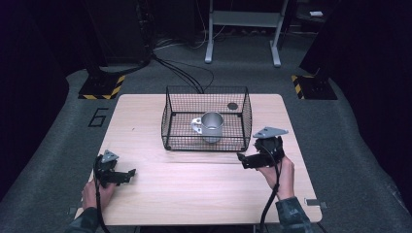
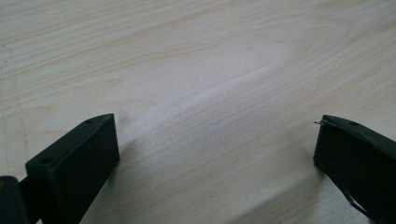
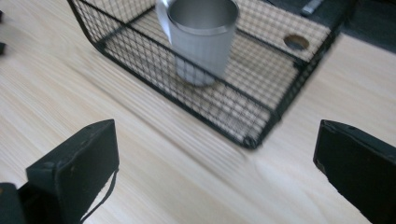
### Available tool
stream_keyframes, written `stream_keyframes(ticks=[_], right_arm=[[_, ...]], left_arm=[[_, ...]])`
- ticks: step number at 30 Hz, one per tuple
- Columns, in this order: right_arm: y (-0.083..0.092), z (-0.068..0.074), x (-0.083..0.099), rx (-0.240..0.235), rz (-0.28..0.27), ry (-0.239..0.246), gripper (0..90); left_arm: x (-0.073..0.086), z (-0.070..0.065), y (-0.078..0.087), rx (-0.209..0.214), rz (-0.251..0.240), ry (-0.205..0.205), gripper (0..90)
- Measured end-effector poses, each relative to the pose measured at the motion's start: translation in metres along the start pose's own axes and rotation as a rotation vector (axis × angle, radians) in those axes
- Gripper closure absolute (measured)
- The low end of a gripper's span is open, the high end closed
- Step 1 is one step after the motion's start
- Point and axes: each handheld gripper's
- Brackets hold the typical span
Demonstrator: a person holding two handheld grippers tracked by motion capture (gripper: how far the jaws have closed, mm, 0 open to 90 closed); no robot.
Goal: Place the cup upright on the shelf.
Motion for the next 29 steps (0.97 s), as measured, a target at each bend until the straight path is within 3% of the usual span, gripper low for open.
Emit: stream_keyframes(ticks=[3, 7, 9, 10, 11, 12, 13, 14, 17, 21, 28, 29], right_arm=[[0.003, -0.009, 0.025, 0.017, -0.009, -0.039, 0.0], [0.002, -0.029, 0.07, 0.059, -0.006, -0.13, 0.0], [0.0, -0.036, 0.086, 0.072, 0.003, -0.172, 0.0], [0.0, -0.036, 0.086, 0.072, 0.003, -0.172, 0.0], [-0.002, -0.045, 0.107, 0.087, 0.004, -0.204, 0.0], [-0.002, -0.045, 0.107, 0.087, 0.004, -0.204, 0.0], [-0.005, -0.051, 0.122, 0.093, 0.012, -0.234, 0.0], [-0.005, -0.051, 0.122, 0.093, 0.012, -0.234, 0.0], [-0.009, -0.06, 0.144, 0.12, 0.009, -0.279, 0.0], [-0.013, -0.066, 0.157, 0.149, 0.012, -0.308, 0.0], [-0.022, -0.072, 0.167, 0.17, 0.032, -0.305, 0.0], [-0.023, -0.07, 0.172, 0.199, 0.015, -0.261, 0.0]], left_arm=[[0.0, 0.0, 0.0, 0.0, 0.0, -0.001, 0.2], [0.0, 0.0, 0.0, 0.0, 0.0, 0.0, 0.2], [0.0, 0.0, 0.0, 0.0, 0.0, 0.0, 0.1], [0.0, 0.0, 0.0, 0.0, 0.0, 0.0, 0.1], [0.0, 0.0, 0.0, 0.0, 0.0, 0.0, 0.2], [0.0, 0.0, 0.0, 0.0, 0.0, 0.0, 0.2], [0.0, 0.0, 0.0, 0.0, 0.0, 0.0, 0.1], [0.0, 0.0, 0.0, 0.0, 0.0, 0.0, 0.1], [0.0, 0.001, 0.0, -0.002, 0.0, -0.01, 0.1], [0.0, 0.001, 0.0, -0.002, 0.0, -0.007, 0.2], [0.0, 0.001, 0.0, -0.002, 0.0, -0.009, 0.2], [0.0, 0.001, 0.0, -0.002, 0.0, -0.008, 0.2]])
Point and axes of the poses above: each handheld gripper's, and its own axes: y roughly backward along the jaws, x roughly out of its underside, z roughly to its left, and after that the axes turned 13 degrees about -x, right-handed
